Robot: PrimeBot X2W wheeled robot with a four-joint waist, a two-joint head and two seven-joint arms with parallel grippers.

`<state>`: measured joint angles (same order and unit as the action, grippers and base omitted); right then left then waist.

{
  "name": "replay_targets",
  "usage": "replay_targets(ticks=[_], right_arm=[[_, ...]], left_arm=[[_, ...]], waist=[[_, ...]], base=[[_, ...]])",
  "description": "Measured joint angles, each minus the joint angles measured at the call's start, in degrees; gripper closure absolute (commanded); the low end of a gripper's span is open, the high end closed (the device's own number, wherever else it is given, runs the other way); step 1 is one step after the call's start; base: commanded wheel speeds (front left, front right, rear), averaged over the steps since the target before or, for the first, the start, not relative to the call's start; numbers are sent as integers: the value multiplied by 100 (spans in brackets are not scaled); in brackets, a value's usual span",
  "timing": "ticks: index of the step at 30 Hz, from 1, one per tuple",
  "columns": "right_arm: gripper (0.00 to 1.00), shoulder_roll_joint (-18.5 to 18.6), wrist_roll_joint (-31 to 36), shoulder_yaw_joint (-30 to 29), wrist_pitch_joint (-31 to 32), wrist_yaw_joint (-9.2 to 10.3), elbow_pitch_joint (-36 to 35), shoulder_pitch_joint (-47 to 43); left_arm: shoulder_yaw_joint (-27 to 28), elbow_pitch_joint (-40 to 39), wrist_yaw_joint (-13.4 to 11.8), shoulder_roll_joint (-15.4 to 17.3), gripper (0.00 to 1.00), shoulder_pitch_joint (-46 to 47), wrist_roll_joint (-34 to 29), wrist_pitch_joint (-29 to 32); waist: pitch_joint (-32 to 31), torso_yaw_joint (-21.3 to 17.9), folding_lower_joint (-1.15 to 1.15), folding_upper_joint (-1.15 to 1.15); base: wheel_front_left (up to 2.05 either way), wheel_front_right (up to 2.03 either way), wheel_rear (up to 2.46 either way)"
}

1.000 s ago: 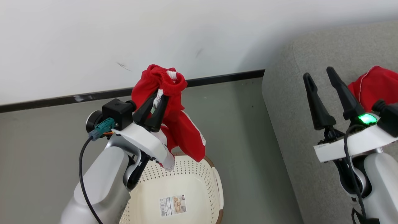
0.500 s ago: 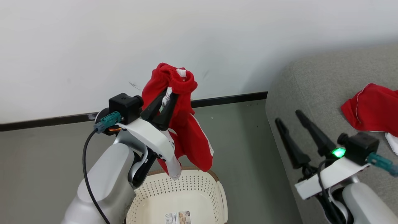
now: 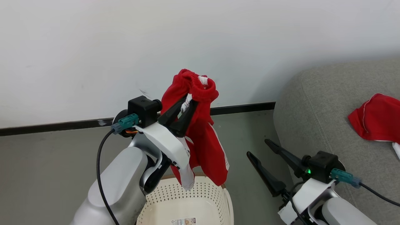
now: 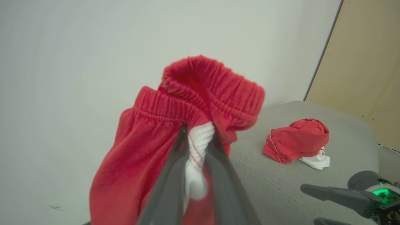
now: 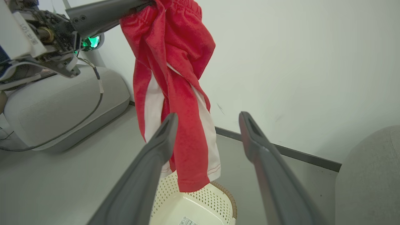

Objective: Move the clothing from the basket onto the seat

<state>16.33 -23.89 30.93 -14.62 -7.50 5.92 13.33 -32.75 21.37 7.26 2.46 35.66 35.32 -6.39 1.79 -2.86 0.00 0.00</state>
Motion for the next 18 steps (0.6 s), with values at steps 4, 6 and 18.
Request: replay_targets(ticks=[4, 6, 18], right_arm=[[0, 23, 166, 214, 0, 0, 108, 281], [0, 25, 199, 250, 0, 0, 158, 349], [0, -47, 236, 866, 0, 0, 601, 836]], left_arm=[[-156, -103, 0, -4, 100, -19, 64, 90], [-193, -133, 0, -4, 100, -34, 96, 114], [-548, -399, 0, -15, 100, -187, 255, 283]], waist=[[-33, 65, 0, 0], [-39, 81, 0, 0], [-57, 306, 0, 0]], base=[[0, 0, 0], [0, 0, 0], [0, 0, 0]])
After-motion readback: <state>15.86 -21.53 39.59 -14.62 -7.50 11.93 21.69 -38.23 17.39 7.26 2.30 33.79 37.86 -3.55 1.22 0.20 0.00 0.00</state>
